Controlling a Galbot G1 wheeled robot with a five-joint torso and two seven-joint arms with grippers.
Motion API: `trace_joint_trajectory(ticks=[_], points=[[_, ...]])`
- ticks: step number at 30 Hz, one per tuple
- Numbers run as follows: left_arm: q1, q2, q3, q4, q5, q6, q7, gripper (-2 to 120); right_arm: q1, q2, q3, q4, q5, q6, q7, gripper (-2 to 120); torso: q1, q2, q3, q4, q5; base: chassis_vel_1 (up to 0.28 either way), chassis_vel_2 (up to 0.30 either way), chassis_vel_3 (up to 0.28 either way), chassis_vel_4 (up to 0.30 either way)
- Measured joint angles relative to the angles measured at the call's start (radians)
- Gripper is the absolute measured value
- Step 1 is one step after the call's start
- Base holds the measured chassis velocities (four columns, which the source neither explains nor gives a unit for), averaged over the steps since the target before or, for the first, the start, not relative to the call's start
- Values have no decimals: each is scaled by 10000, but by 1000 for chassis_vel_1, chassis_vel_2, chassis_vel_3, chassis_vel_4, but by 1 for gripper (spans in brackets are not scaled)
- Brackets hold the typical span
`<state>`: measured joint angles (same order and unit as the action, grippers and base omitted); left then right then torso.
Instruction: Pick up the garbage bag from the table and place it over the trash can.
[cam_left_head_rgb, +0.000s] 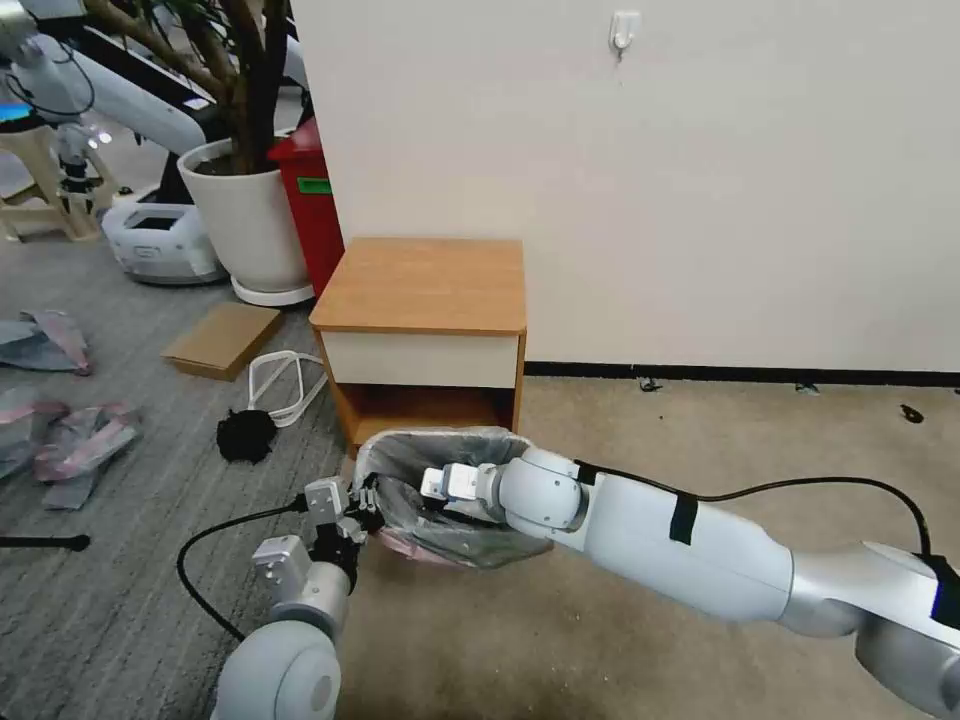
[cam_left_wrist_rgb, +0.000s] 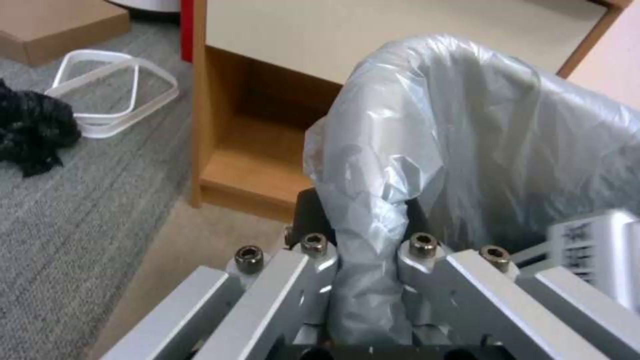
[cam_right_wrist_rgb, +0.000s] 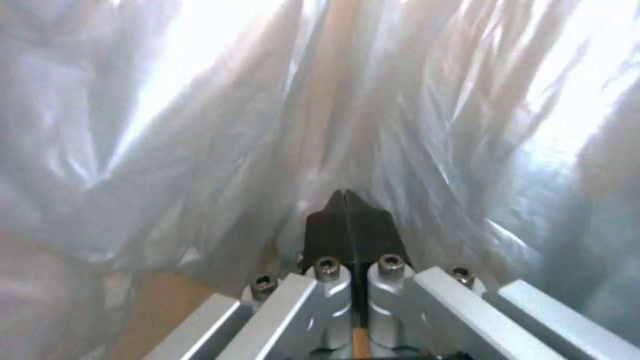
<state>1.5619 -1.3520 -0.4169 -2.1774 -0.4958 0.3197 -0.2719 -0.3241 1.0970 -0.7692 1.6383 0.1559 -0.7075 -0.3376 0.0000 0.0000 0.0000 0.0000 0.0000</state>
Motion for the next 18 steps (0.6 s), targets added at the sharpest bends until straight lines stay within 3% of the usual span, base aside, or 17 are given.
trace_joint_trajectory(ticks=[18], points=[[-549, 10, 7, 739, -414, -12, -265, 6, 367, -647, -71, 864, 529, 1, 39, 0, 0, 0, 0, 0, 1, 0, 0, 0, 0]])
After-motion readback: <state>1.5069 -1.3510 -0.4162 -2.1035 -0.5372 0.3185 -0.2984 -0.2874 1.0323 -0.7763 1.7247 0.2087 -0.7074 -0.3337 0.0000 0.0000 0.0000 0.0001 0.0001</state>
